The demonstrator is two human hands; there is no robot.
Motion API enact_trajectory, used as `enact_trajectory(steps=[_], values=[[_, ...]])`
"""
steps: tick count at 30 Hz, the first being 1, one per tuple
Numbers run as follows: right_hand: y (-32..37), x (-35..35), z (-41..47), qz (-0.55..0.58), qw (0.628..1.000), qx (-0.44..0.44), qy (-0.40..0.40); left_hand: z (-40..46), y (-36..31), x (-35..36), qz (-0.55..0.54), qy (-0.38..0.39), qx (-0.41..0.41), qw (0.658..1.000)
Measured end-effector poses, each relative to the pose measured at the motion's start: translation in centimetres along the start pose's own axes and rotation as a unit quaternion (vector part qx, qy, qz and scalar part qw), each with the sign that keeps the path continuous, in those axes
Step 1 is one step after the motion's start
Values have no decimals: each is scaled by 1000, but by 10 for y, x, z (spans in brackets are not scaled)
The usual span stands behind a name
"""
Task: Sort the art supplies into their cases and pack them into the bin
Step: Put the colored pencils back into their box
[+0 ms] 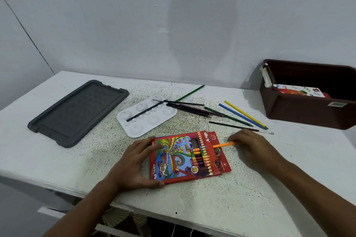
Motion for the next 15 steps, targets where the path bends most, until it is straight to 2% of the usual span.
enact_trajectory(steps=[7, 15], values=[[13, 25, 17, 147, 986, 59, 52, 0, 0, 1, -1, 4, 0, 1000], [17, 30, 19, 178, 979, 66, 74, -1, 2, 2, -2, 7, -3, 1000]])
Point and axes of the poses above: each hand's wrist, its own z-axis towards the middle knuckle, its own x-axis out of the palm, y = z × x, the point moved 6 cm from there along z, towards the middle knuckle, and after that the axes turned 15 degrees about y, right-handed, at the moved point
